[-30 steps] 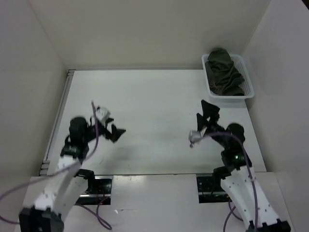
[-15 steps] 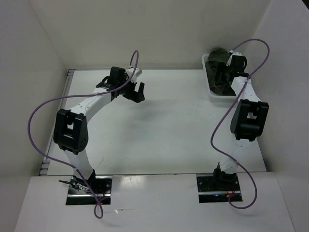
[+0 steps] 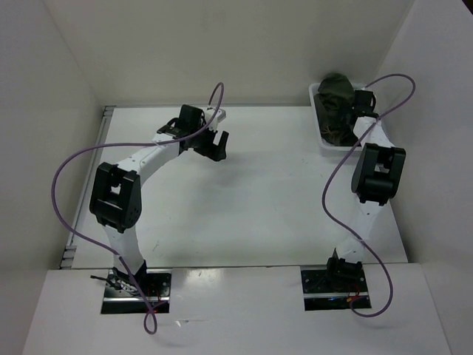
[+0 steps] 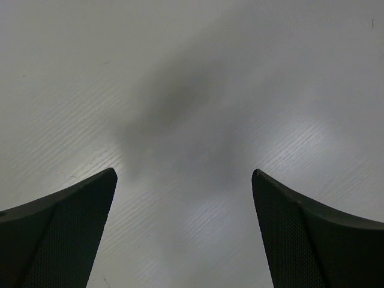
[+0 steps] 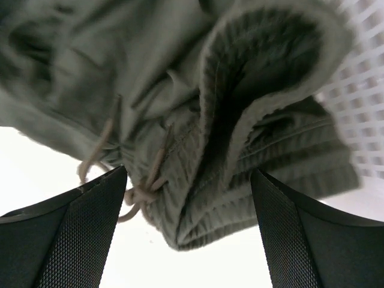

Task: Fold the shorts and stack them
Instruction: Grab the shorts from the pile, then move the shorts to the center of the board

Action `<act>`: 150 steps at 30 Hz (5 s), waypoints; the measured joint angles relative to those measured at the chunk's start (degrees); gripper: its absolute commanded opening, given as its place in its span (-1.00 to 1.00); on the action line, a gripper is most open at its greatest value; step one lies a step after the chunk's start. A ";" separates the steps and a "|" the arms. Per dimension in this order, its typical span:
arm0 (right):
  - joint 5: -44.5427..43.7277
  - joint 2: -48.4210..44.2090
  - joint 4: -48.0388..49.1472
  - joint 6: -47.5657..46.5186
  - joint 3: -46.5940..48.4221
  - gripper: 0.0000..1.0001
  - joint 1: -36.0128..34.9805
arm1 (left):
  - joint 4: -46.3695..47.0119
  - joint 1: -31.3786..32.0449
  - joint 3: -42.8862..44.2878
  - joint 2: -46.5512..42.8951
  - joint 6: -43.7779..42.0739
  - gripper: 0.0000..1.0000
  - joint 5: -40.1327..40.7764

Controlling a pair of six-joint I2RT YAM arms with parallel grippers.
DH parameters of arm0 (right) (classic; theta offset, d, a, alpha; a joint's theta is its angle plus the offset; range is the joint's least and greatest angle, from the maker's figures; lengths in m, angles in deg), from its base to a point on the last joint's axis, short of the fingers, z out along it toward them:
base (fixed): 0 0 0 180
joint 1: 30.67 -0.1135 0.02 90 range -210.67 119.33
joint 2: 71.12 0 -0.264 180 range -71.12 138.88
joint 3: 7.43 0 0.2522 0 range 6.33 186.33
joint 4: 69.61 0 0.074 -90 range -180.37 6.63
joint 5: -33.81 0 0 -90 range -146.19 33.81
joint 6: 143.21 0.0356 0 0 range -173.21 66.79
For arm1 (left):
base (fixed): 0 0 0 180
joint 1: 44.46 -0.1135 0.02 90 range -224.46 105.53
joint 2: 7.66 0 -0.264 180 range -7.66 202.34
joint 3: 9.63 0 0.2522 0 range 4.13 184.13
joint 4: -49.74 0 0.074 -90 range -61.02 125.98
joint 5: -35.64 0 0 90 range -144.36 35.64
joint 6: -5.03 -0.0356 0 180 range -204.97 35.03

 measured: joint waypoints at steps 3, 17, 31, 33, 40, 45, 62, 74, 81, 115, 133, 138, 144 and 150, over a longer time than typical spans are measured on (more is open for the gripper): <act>0.11 2.99 -0.66 1.11 0.57 0.63 0.26 | -0.07 0.52 0.00 0.26 0.00 1.00 0.98; -0.92 0.15 0.61 -3.65 5.44 -1.00 -2.19 | 1.81 1.07 -2.54 -2.47 -0.02 1.00 3.87; -10.01 -17.49 14.80 -21.24 40.87 -1.00 -29.66 | 16.22 0.74 -17.57 -30.56 -0.04 1.00 18.29; -9.25 -14.58 13.88 -21.94 51.80 -1.00 -34.16 | 16.37 -0.33 -19.19 -34.34 -0.04 1.00 18.80; -2.71 -2.91 3.26 -17.05 77.55 -0.87 -48.00 | 16.33 -11.10 -23.71 -43.63 -0.04 1.00 19.80; 1.07 4.63 -8.00 -8.26 78.07 0.34 -48.54 | 15.47 -18.12 -27.93 -50.60 -0.04 1.00 19.54; 1.95 -12.00 -26.03 -5.31 33.33 0.98 -57.20 | 12.04 -26.03 -35.52 -42.51 -0.04 1.00 2.93; 28.83 -16.87 -11.39 10.62 0.57 0.71 -40.15 | 15.13 -25.20 -39.87 -26.93 -0.02 0.92 -4.04; 25.62 0.74 -5.66 20.26 2.38 0.71 -37.51 | 18.64 -23.80 -34.84 -16.72 0.00 0.99 -2.71; 14.32 7.37 -3.23 4.46 29.97 -1.00 -37.00 | 23.02 -18.99 -13.33 -11.06 0.02 -1.00 8.72; 21.94 -43.34 -4.87 -26.64 -29.79 0.50 -34.91 | -16.48 -3.76 -32.46 -52.04 -0.26 0.74 4.00; 19.63 -42.23 -12.13 -37.97 -41.29 0.63 -34.91 | -23.21 -3.50 -37.92 -50.86 -0.11 0.81 4.39; 19.06 -43.65 -13.31 -45.94 -41.88 0.82 -35.21 | -16.70 -2.56 -40.24 -40.19 -0.04 0.78 14.71; 18.03 -44.19 -15.69 -53.27 -43.52 0.82 -42.93 | -12.59 -2.67 -42.05 -30.27 -0.13 0.92 25.29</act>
